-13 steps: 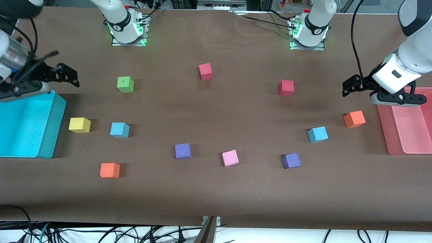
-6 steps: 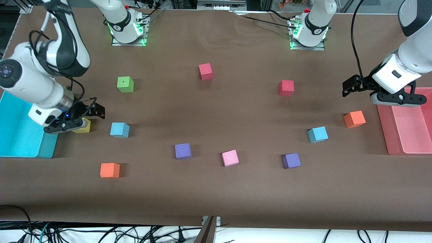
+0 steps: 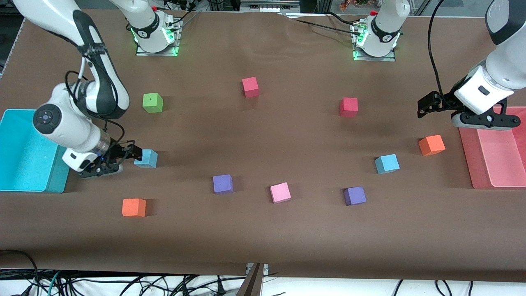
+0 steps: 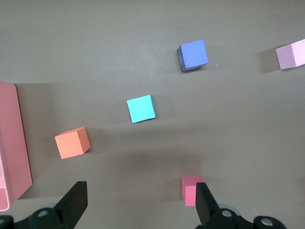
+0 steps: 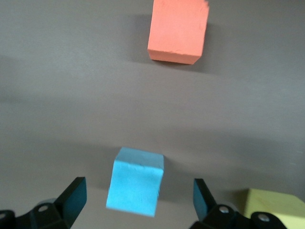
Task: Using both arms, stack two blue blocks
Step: 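Close the right gripper around the light-blue cube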
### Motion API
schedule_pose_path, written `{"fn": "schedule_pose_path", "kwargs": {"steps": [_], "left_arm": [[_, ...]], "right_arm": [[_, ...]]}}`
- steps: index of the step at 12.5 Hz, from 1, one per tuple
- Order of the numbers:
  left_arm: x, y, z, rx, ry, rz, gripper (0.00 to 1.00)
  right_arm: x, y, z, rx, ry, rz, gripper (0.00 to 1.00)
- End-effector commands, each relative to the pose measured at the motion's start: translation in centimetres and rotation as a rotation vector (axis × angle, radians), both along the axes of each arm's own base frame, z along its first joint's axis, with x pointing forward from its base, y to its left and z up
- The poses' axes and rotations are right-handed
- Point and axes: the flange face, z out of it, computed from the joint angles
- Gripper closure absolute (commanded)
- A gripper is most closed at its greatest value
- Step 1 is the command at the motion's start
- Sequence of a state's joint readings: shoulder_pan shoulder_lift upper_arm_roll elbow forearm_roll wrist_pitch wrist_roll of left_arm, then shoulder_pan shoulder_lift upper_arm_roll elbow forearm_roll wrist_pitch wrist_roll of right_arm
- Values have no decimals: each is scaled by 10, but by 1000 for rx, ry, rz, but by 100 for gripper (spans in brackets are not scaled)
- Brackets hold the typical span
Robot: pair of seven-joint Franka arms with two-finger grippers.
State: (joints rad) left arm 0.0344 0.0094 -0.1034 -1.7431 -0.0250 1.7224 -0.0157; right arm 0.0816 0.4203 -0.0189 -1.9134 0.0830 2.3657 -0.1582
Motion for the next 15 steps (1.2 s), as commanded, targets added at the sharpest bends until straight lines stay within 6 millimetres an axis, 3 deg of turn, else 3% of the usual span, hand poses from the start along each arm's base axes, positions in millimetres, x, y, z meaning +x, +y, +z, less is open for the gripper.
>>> {"fn": "schedule_pose_path", "kwargs": {"steps": [1,5,13,15], "left_arm": [[3,3,5,-16,2,-12,0],[2,3,5,-16,4,-12,0],[2,3,5,-16,5,-12,0],[2,3,5,-16,4,-12,0]], "right_arm": [[9,7,-23,28,-16,-24,1],[-4,7,-48,31,33,-31,1],[-24,6,-73,25,83,-19,2],[-26,5,-75,24,83,-18,15]]}}
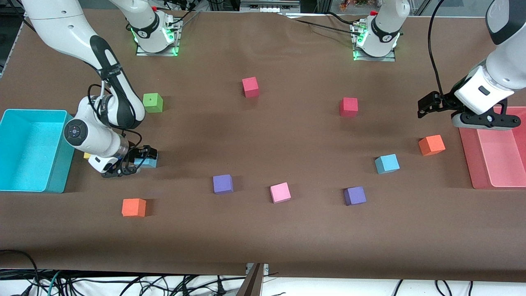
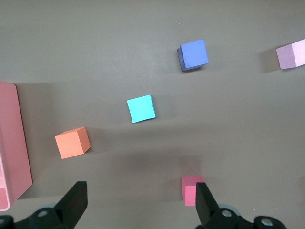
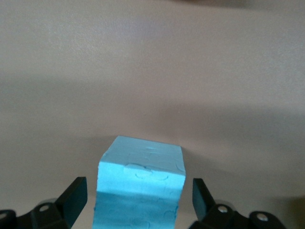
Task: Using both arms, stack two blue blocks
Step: 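Close the right gripper around the light-blue cube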
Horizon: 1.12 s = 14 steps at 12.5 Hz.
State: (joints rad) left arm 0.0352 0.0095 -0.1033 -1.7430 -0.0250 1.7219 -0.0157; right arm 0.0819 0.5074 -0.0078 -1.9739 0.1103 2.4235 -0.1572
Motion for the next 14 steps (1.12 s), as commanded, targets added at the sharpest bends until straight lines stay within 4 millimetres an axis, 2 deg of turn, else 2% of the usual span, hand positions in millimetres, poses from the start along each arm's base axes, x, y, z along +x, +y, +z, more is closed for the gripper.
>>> {"fn": "schedule_pose_path", "kwargs": {"steps": [1,5,7,10,14], "left_arm": [[2,2,5,-16,3,-15,0],[2,2,5,-16,3,-15,0],[2,2,5,-16,5,-13,0],[2,2,5,-18,5,-13,0],[2,2,5,-18,5,-13,0]], "right_arm": [[-4,1,-5,12,-4,-2,23],[-2,2,-6,11,-11,-2,48],[0,11,0,18,-18,7,52],[18,28,33,30,-31,36,52],[47,78,98,38,8,92,52]]}}
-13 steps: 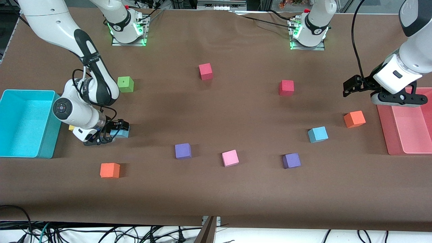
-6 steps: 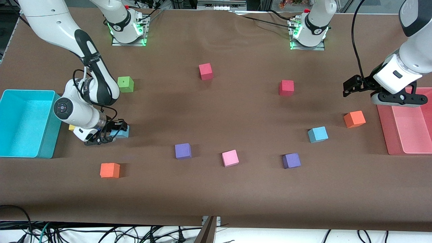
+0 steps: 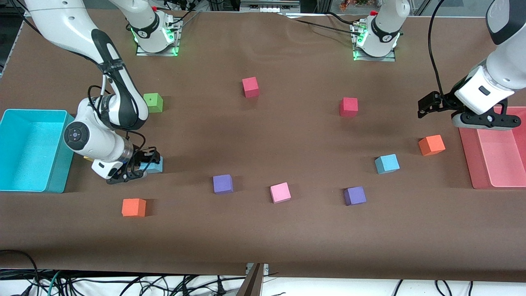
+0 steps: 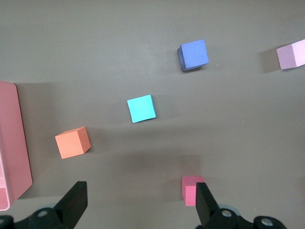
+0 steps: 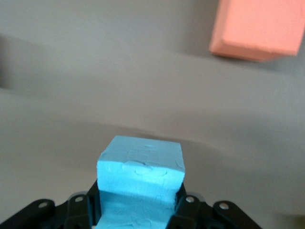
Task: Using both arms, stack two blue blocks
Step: 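Lift the light-blue cube and carry it to the table's middle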
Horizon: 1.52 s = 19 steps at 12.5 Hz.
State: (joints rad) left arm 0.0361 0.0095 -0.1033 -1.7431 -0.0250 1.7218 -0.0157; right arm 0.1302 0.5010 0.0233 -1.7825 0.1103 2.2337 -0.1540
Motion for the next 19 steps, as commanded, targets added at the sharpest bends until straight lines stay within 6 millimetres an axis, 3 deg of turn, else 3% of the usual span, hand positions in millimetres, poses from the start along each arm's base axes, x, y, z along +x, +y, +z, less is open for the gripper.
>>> {"fn": "schedule_pose_path", "kwargs": {"steps": [1,3,8,11,13,17,19], "left_arm": [[2,2,5,-18,5,-14,0],[2,2,5,-18,5,-14,0],[2,3,5,-18,5,-12,0],[2,3,5,-18,5,-12,0],[2,3,5,-18,5,-12,0],[2,3,5,-18,5,-12,0],[2,3,5,-18,5,-12,0]], "right_arm": [[12,46,46,6,16,4,52],[14,99,68,-1,33,-42,52],[1,243,85,7,6,-125,51],[-16,327,69,0,-18,-153,51],[-43,384,58,-6,-35,-161,51],[-95,469,38,37,-68,-170,51],[-119,505,14,87,-107,-169,51]]}}
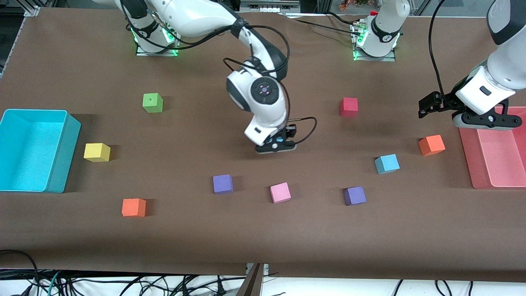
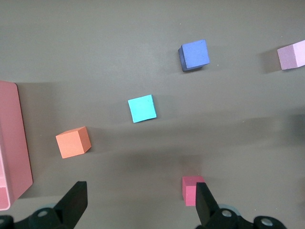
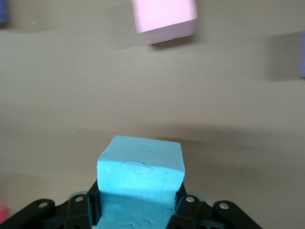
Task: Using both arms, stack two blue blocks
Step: 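Lift the light-blue cube and carry it to the table's middle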
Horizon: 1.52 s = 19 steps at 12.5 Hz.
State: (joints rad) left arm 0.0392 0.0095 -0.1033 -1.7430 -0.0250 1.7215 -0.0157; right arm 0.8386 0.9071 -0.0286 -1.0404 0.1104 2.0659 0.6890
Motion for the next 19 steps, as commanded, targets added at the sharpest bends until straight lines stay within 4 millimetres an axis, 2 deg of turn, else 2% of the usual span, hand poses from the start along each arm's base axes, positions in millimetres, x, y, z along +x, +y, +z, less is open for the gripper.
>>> {"fn": "schedule_pose_path", "kwargs": {"steps": [1,2,4,15,17,18,19], "left_arm": [[2,1,5,-18,5,-15,0],[2,1,5,-18,5,-15,0],[2,1,5,-18,5,-15,0],[2,3,3,-19,12,-14,0],[2,3,3,-19,12,-14,0],[2,3,3,-19,12,-14,0],[2,3,2,-19,14,-14,0]], "right_arm": [[-16,39,-30,60,-58,-16,51],[-22,46,-43,72,-68,-15,51],[-32,55,-57,85,-73,-16,51],[-51,60,-102,53,-8,-46,45],[-50,60,-102,58,-1,-54,36],[-49,59,-101,73,17,-75,21],[-44,56,-100,75,12,-85,11]]}}
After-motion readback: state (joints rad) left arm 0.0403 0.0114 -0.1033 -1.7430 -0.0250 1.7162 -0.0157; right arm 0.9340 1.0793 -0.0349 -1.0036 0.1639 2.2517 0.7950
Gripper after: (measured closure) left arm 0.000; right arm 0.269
